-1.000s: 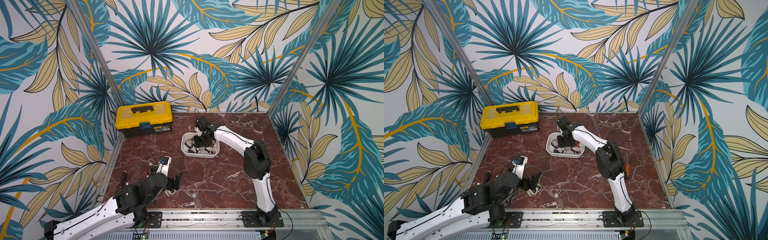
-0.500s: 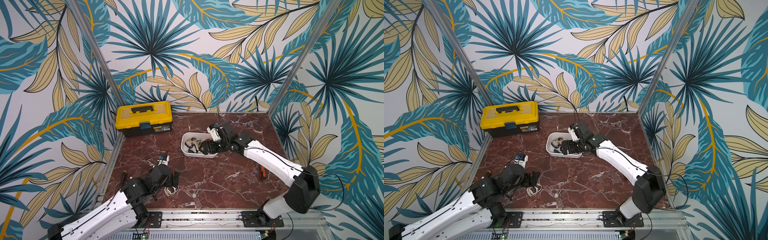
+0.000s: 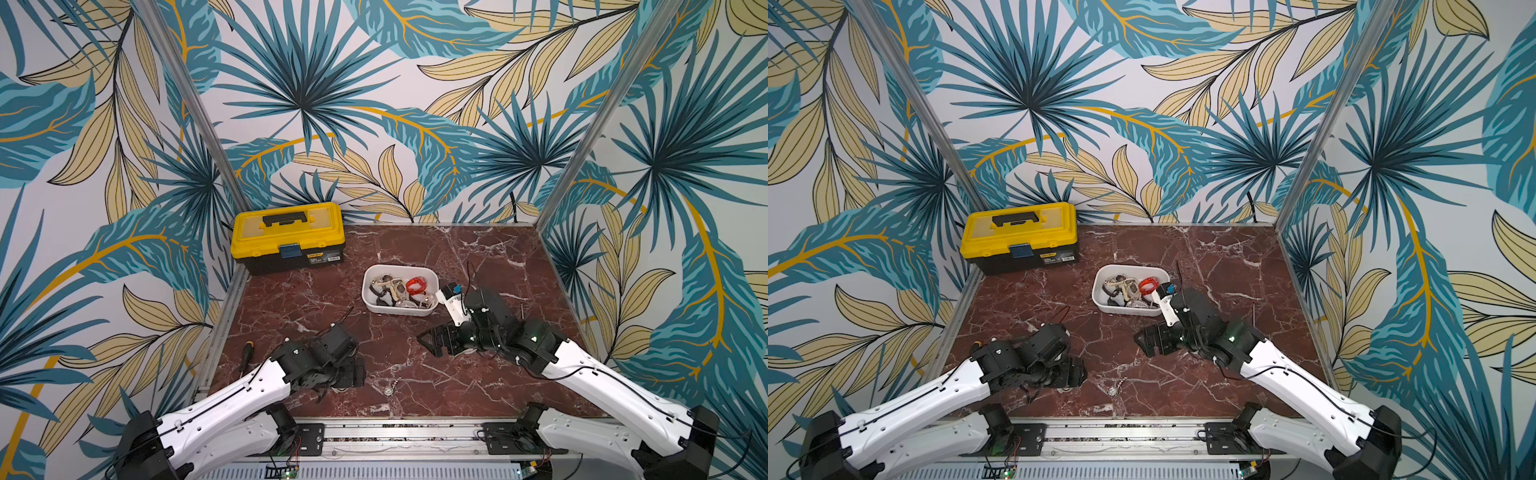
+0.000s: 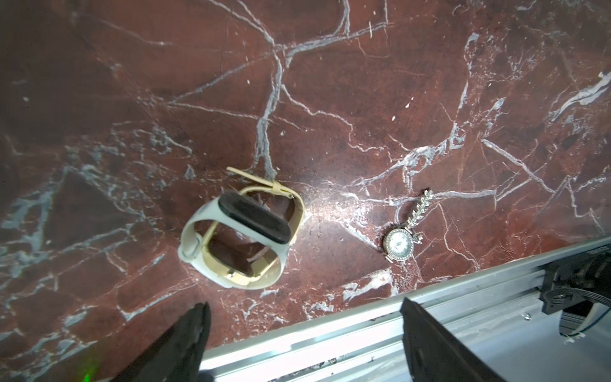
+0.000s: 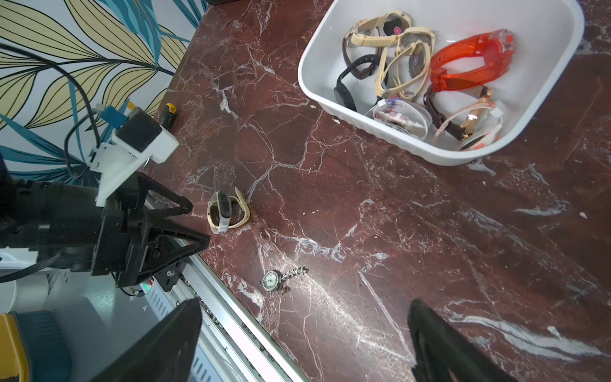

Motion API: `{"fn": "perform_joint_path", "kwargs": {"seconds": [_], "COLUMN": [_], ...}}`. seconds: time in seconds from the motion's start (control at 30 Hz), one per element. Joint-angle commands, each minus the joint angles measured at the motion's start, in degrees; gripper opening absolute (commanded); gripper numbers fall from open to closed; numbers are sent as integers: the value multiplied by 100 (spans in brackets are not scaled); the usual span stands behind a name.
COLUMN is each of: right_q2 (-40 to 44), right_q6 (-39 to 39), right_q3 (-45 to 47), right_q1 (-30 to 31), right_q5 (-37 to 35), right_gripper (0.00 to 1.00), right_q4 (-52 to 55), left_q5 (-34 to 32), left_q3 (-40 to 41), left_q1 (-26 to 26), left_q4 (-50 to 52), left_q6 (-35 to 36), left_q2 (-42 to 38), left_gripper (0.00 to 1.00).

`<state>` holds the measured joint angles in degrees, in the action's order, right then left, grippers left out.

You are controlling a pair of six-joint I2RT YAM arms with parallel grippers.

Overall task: Put the watch into the storage box
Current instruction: Pick up the watch at the center of the board.

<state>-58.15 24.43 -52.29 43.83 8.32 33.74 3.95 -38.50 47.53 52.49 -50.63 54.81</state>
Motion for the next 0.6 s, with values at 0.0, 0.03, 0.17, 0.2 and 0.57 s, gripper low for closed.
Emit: {"fn": "perform_joint_path", "kwargs": {"seconds": [0.0,0.03,0.17,0.2,0.57], "right_q2": [171,249,665,762,1553], "right_q6": [106,85,27,27,-196], "right_q3": [234,298,643,710,1300], "right_q1": [55,70,108,115,541], "right_q5": [-96,-62,118,168,553], "right_gripper": [100,100,100,100,100], "right_q4": [109,80,-148,-186,-505], "left_q5": [252,289,238,231,-100], "left_q3": [-202,-186,-128,-114,36], "left_q1": [-23,-15,-16,-16,-24], "left_q4": [-79,-153,-353,-404,-817], "left_q6": [-210,-234,-313,-320,-439], "left_q2": [155,213,455,520,1165], "left_gripper": [88,87,82,82,76]}}
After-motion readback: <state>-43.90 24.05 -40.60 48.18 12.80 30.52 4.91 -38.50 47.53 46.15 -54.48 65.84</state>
